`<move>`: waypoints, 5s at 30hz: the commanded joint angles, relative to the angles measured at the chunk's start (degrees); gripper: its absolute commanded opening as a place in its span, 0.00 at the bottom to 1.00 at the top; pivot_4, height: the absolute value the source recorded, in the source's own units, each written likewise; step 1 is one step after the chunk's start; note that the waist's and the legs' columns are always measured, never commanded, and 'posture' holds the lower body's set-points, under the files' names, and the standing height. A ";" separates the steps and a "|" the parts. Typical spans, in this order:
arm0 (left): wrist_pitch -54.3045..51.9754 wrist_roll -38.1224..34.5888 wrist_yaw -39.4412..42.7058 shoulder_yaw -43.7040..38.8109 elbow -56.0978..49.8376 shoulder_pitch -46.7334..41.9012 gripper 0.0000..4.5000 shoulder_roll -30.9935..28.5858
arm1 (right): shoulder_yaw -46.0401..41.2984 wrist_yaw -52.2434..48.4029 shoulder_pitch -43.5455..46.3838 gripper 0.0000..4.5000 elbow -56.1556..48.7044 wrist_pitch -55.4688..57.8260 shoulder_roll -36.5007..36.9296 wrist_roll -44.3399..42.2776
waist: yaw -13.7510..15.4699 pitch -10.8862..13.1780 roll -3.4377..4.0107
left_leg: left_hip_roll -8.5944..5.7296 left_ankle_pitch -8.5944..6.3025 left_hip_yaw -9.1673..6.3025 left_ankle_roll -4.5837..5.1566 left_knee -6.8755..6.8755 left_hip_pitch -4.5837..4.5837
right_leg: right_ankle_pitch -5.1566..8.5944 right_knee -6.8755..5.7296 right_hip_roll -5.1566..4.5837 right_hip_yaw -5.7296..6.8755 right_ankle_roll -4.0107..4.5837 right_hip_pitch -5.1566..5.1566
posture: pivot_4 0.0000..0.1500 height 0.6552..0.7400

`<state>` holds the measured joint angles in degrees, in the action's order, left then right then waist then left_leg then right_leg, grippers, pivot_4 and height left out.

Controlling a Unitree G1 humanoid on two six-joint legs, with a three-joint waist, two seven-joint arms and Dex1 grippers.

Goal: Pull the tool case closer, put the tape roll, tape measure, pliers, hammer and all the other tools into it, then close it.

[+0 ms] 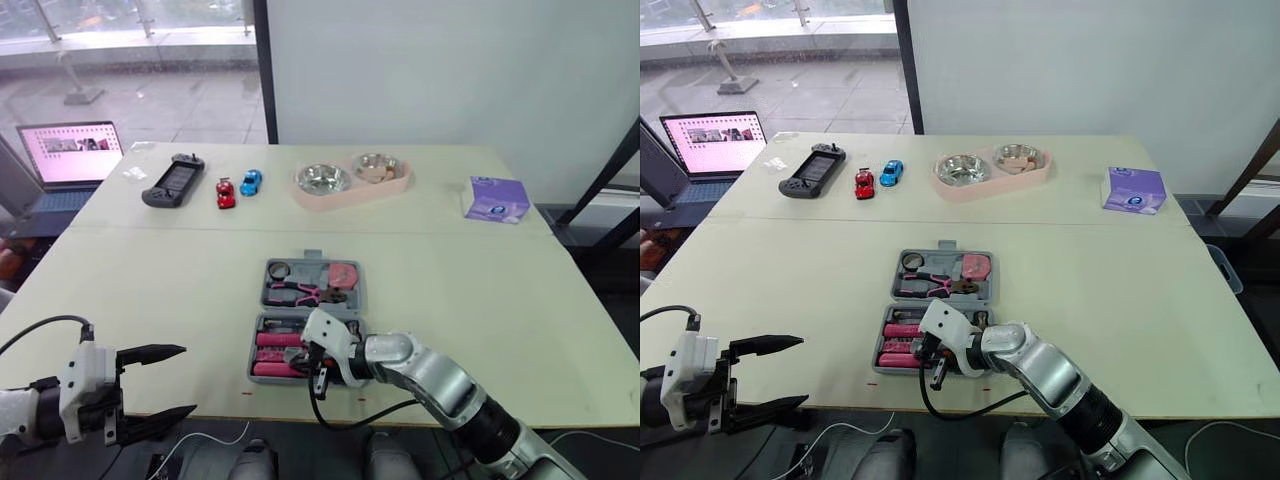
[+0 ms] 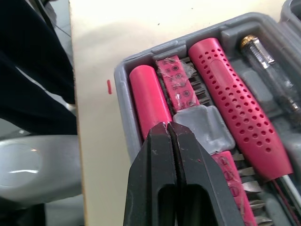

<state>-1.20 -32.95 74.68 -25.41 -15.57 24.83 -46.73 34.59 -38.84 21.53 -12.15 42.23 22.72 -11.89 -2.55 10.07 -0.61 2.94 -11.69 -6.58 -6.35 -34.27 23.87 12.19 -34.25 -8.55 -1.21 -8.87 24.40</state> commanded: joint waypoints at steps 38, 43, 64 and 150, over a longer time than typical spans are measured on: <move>-14.18 21.09 -23.77 28.96 31.98 -42.08 0.01 13.29 | -13.48 -6.09 9.95 0.00 15.50 1.93 13.08 5.87 | 1.52 -0.24 -0.35 | -0.02 0.17 -0.02 -0.27 0.18 -0.27 | 0.01 -0.01 0.04 -0.01 -0.17 -0.23 | 1.00 1.00; -13.91 23.06 -21.61 32.25 31.96 -43.71 0.01 13.99 | -10.15 -6.00 10.93 0.00 17.29 2.92 11.54 8.68 | 1.59 -0.24 -0.35 | -0.02 0.28 -0.02 -0.46 0.17 -0.27 | 0.00 -0.05 0.03 -0.01 -0.13 -0.24 | 1.00 1.00; -9.28 33.11 -16.34 42.19 37.83 -50.12 0.01 19.67 | -5.99 -10.12 12.28 0.00 9.05 10.57 8.91 11.66 | 2.16 -0.34 -0.30 | -0.08 0.32 -0.07 -0.54 0.12 -0.55 | 0.19 0.04 -0.01 0.02 -0.40 -0.78 | 1.00 1.00; -16.59 30.83 -18.78 38.29 18.41 -36.90 0.01 15.68 | -5.19 -2.79 3.54 0.00 -8.70 24.57 13.43 7.45 | 1.90 -0.34 -0.26 | -0.07 0.25 -0.04 -0.46 0.10 -0.43 | 0.20 0.11 -0.04 0.05 -0.33 -0.54 | 1.00 1.00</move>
<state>-18.92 -1.72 54.94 10.79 4.30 -13.23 -31.60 28.71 -41.19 25.28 -19.23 68.01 36.22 -3.28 -0.66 9.72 -0.87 2.87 -11.45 -6.62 -6.81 -34.16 23.44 12.39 -34.14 -8.59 -1.17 -9.20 23.87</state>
